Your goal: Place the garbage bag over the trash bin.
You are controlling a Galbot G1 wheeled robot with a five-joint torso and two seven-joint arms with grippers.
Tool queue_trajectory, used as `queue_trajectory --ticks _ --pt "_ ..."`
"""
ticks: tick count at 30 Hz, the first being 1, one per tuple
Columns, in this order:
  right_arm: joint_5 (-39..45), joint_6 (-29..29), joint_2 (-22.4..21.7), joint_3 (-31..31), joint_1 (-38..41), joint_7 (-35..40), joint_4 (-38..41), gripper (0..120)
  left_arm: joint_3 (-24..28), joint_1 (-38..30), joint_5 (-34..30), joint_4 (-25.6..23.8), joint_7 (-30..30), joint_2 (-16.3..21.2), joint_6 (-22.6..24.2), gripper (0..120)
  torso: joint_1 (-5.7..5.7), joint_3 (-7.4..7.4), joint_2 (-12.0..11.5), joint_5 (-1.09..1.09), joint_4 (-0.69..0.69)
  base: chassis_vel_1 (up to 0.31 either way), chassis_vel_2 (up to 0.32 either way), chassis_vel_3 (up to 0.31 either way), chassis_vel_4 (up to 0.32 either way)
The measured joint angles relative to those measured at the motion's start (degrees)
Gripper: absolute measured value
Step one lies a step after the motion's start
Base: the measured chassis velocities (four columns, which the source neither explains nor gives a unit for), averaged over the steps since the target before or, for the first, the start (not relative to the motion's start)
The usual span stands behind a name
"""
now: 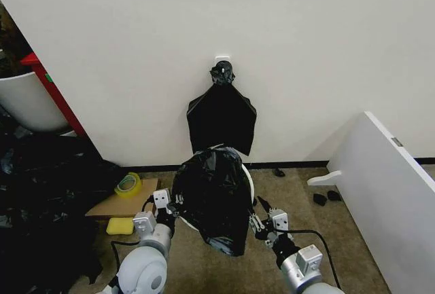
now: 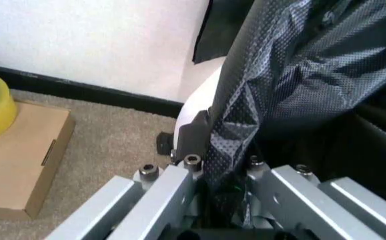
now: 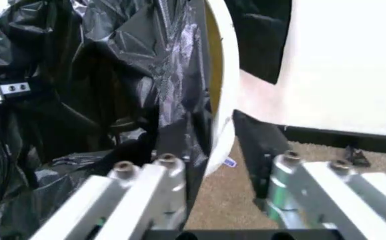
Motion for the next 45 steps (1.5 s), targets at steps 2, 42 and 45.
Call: queue_trajectory --ticks 2,42,45 --pt "0.54 0.00 0.13 -0.23 -0.01 -0.35 0.00 9 0.07 -0.11 0.41 0.29 0.19 0.03 0.00 0 0.00 0.00 0.00 0.00 0.00 0.000 0.000 0.000 0.000" --pt "9.37 5.01 -5.48 3.31 8.08 -3.42 -12.30 0 -2.44 0.58 -8.65 -1.98 5.10 2.69 2.75 0 0.00 0.00 0.00 0.01 0.00 0.000 0.000 0.000 0.000" --pt "9.14 5.95 -5.56 4.23 5.93 -3.87 -11.04 5 -2.48 -0.22 -9.24 -0.99 3.00 1.90 3.23 0 0.00 0.00 0.00 0.00 0.00 0.000 0.000 0.000 0.000"
